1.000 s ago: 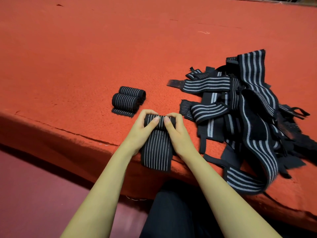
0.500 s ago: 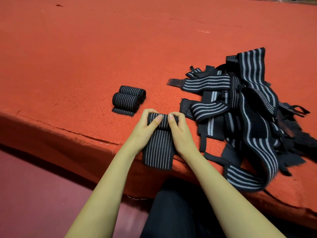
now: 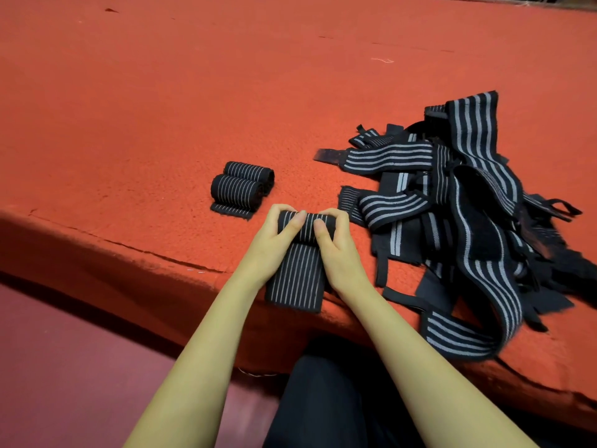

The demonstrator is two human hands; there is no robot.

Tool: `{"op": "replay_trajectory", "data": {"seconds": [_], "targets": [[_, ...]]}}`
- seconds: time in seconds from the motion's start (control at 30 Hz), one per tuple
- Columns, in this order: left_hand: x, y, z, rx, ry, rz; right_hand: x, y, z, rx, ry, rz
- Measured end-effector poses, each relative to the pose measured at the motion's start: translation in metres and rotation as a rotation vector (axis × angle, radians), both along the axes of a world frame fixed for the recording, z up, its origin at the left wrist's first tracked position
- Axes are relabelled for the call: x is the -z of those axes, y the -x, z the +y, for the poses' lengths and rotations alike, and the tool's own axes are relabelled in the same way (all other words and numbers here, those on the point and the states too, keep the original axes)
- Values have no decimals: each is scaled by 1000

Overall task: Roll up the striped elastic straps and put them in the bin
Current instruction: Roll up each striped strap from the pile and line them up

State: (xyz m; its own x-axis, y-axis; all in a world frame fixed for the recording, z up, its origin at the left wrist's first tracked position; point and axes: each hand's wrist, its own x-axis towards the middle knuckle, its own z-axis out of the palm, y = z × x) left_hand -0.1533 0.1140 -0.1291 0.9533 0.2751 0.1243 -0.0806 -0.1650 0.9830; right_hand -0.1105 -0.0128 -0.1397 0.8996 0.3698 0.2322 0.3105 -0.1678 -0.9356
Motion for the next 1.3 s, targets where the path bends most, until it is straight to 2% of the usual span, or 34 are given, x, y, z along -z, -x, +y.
{"op": "replay_trajectory", "data": {"seconds": [0.2, 0.47, 0.7, 0.97, 1.2, 1.3], "targets": [[2, 6, 6, 121, 124, -95, 2, -4, 0, -4, -10, 69], [1, -1, 1, -9, 64, -16, 4, 0, 0, -31, -57, -22], [1, 5, 6, 110, 152, -102, 3, -1, 0, -44, -63, 61], [4, -3, 1, -44, 89, 9, 3, 2, 1, -24, -24, -108], [6, 5, 7, 28, 189, -118, 1, 1, -1, -69, -118, 119], [6, 3, 6, 36, 198, -99, 2, 0, -1, -46, -123, 71]]}}
